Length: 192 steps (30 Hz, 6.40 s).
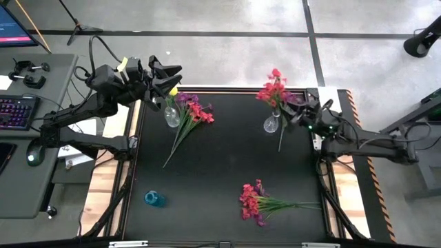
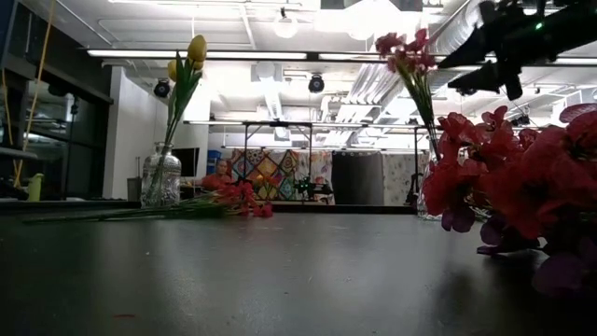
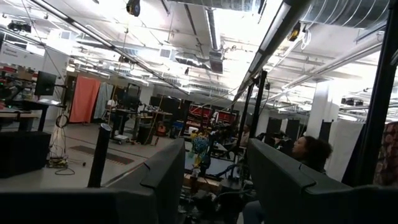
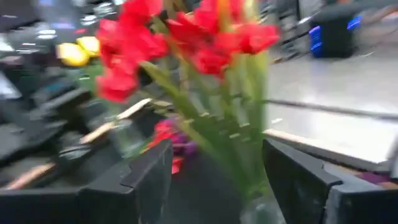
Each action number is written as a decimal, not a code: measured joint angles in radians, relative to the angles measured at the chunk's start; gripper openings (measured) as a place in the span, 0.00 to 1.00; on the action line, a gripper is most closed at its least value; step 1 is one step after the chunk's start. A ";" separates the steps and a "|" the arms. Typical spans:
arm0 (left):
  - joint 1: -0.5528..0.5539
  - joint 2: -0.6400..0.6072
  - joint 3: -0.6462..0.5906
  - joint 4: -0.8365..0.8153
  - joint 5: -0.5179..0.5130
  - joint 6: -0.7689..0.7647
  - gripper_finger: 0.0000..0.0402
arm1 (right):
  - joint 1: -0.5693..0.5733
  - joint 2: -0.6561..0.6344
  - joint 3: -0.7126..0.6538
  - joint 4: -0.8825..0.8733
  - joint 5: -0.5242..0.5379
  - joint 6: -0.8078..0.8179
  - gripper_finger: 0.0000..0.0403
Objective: Sort flowers into vase by color
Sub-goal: Put the bottom red flowers into the right transparent vase
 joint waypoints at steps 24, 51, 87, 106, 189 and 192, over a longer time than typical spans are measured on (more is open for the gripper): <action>0.000 0.000 0.000 -0.036 0.001 0.058 0.41 | 0.465 0.402 0.162 -0.223 -0.998 0.678 0.54; 0.002 0.000 0.000 -0.234 -0.177 0.288 0.41 | 0.837 0.977 0.161 -0.156 -0.725 0.641 0.54; 0.002 -0.001 0.000 -0.253 -0.178 0.288 0.41 | 0.833 1.002 0.160 -0.051 -0.750 0.651 0.26; 0.002 0.000 0.000 -0.263 -0.178 0.307 0.41 | 0.833 0.893 0.160 -0.127 -0.733 0.651 0.03; 0.002 -0.026 0.000 -0.153 -0.204 0.280 0.41 | -0.097 0.164 0.160 0.136 -0.093 -0.485 0.00; 0.002 -0.026 0.000 -0.155 -0.204 0.288 0.41 | -0.097 0.181 0.160 0.133 -0.098 -0.485 0.00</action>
